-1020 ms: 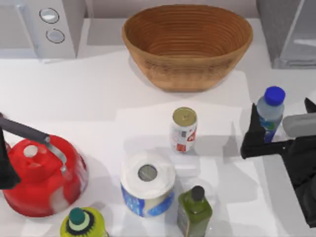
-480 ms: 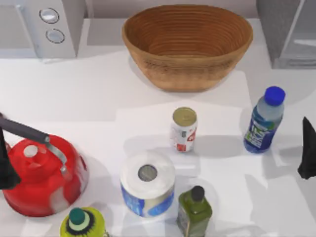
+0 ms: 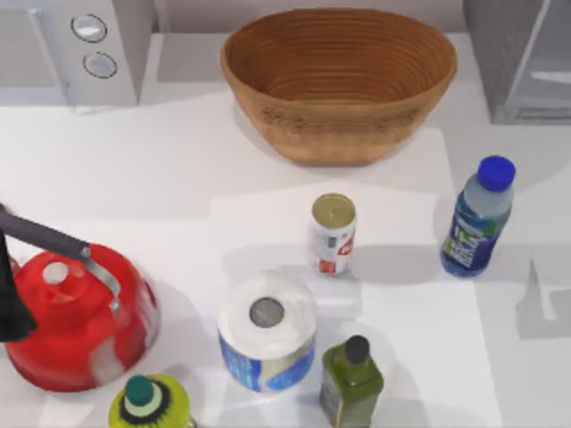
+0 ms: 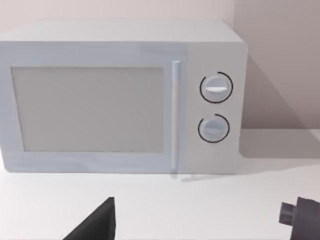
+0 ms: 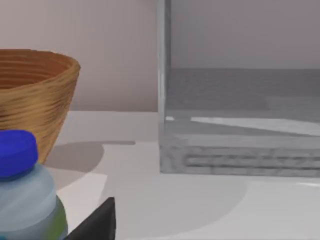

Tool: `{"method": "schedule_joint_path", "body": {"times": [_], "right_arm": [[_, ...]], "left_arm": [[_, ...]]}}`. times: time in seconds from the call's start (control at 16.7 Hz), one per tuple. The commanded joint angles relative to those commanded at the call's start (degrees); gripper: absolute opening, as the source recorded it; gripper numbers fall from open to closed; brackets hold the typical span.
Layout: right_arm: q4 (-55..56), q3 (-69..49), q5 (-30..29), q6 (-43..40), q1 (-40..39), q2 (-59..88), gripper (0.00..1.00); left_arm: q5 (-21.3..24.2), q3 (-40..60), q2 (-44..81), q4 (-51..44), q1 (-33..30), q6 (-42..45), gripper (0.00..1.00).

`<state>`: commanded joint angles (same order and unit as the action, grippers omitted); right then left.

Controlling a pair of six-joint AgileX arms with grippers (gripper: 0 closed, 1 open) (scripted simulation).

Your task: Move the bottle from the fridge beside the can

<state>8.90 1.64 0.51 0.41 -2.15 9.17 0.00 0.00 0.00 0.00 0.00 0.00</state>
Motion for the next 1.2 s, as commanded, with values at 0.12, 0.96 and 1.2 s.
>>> {"method": "schedule_joint_path", "body": {"times": [0.12,0.96,1.2], "right_arm": [[-5.3,-0.8,-0.2,-0.2,1.4,-5.5,1.0],[-18.1,-7.0,-0.8,-0.4,2.3,-15.6,1.0],[-35.4,-15.0,-0.7,-0.4,2.3,-25.3,1.0]], "left_arm": [[0.0,0.0,0.0,0.0,0.0,0.0,1.0],[0.0,0.0,0.0,0.0,0.0,0.0,1.0],[0.0,0.0,0.0,0.0,0.0,0.0,1.0]]}}
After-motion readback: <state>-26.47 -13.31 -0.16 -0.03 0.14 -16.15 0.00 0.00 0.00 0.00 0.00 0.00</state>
